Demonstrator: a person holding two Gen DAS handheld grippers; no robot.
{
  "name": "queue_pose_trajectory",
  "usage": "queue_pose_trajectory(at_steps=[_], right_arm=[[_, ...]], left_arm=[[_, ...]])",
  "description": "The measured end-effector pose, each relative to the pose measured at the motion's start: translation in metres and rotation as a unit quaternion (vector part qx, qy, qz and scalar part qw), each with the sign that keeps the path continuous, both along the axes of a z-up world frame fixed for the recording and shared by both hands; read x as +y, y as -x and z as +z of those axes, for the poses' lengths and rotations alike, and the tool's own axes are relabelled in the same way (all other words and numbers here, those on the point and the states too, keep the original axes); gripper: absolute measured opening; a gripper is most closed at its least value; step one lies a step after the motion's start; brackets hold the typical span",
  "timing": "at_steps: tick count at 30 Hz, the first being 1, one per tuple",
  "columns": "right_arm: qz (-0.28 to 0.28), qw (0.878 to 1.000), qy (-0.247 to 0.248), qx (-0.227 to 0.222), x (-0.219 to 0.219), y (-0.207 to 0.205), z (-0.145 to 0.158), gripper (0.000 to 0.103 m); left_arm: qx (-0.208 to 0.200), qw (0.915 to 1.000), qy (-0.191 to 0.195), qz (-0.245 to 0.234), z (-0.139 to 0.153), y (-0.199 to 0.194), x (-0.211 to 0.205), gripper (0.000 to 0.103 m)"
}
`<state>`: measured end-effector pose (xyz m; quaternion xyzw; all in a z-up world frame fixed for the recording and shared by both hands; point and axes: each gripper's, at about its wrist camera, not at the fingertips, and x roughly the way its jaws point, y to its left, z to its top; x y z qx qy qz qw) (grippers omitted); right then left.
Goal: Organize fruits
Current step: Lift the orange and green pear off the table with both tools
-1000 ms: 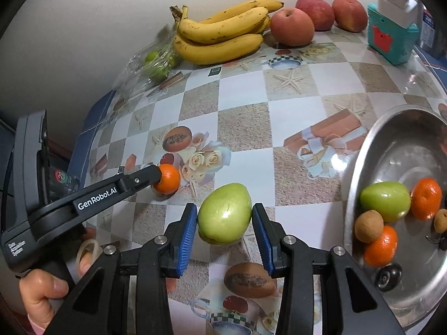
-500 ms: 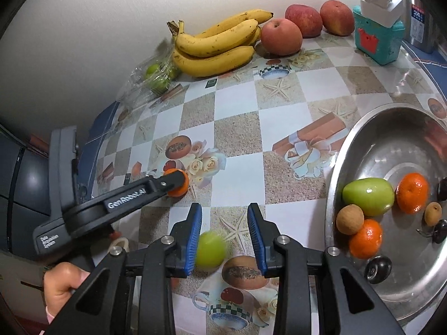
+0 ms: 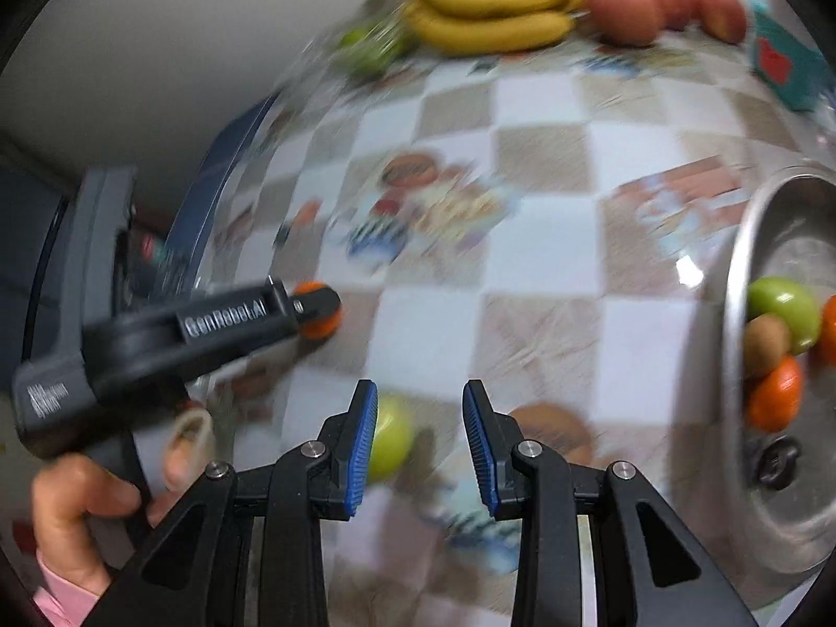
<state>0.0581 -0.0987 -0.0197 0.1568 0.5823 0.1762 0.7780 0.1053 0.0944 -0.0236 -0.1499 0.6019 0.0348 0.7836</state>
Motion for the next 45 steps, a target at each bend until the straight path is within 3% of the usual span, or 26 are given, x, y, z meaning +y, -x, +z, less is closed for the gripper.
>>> queue_pose_trajectory(at_steps=[4,9,30,38,45], right_arm=[[0.024,1.000,0.010,0.003,0.021,0.004,-0.004,0.035],[0.013,1.000,0.009,0.014,0.029,-0.004,-0.015,0.036],[0.017,0.999,-0.029,0.031,0.048,-0.016,-0.035,0.042],[0.016,1.000,-0.020,0.018,0.050,-0.013,-0.031,0.041],[-0.012,0.999,-0.034,-0.014,0.020,-0.010,-0.005,0.041]], left_arm=[[-0.007,0.9997,-0.008,0.021,0.003,0.019,0.019,0.036],[0.009,0.9995,-0.001,0.030,-0.007,0.026,0.031,0.036],[0.008,0.9999,-0.004,0.015,-0.012,0.013,0.021,0.036],[0.005,0.9998,-0.007,0.018,-0.013,0.011,0.019,0.036],[-0.005,0.9994,-0.001,0.034,-0.008,0.013,0.023,0.036]])
